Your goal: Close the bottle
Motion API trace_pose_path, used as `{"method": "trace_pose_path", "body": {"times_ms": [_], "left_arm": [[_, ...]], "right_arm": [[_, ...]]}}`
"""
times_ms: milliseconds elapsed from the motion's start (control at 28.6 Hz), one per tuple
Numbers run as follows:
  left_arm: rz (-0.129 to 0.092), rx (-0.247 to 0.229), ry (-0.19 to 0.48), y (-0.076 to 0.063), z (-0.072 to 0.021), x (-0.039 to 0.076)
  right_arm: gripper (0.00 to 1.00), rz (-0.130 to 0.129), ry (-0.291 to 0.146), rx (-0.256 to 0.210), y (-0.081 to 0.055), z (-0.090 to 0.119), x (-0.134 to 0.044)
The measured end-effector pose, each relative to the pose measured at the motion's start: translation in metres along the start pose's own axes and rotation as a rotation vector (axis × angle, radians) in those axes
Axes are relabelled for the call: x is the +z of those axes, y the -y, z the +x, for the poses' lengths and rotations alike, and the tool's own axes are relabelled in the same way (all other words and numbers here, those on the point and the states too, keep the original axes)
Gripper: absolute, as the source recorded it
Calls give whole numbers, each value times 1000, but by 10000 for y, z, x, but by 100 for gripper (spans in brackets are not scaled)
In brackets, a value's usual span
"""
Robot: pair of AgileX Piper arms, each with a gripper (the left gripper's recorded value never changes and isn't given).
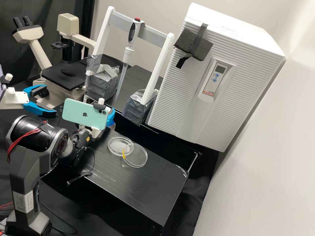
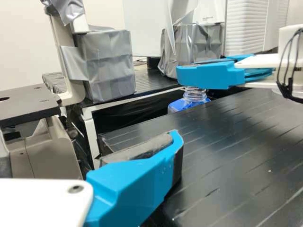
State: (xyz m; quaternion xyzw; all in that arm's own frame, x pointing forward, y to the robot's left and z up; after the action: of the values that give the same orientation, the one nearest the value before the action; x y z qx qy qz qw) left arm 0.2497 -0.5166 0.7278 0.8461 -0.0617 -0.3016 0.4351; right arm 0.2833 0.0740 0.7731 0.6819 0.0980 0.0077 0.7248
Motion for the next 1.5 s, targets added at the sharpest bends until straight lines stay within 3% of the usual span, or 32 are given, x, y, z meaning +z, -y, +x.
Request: {"method": "trace_pose_path", "body": {"times_ms": [385,735,979,1329,1364,1504], "left_arm": [[-2,0,1,1,3,9],[10,5,-5,-5,3,9],[8,6,-8,-6,3,7],[10,11,-7,-24,13,9],[10,7,-8,-21,14,8],[17,13,-7,-53,28,17]], "right_arm": [[0,-1,3,-4,14,-42,15],[0,0,-10,12,-22,5,-19],[0,1,15,1,-34,60,12],[0,1,15,1,-34,60,12],[100,1,15,1,-34,60,12],[100,1,15,1,-34,60,12]]}}
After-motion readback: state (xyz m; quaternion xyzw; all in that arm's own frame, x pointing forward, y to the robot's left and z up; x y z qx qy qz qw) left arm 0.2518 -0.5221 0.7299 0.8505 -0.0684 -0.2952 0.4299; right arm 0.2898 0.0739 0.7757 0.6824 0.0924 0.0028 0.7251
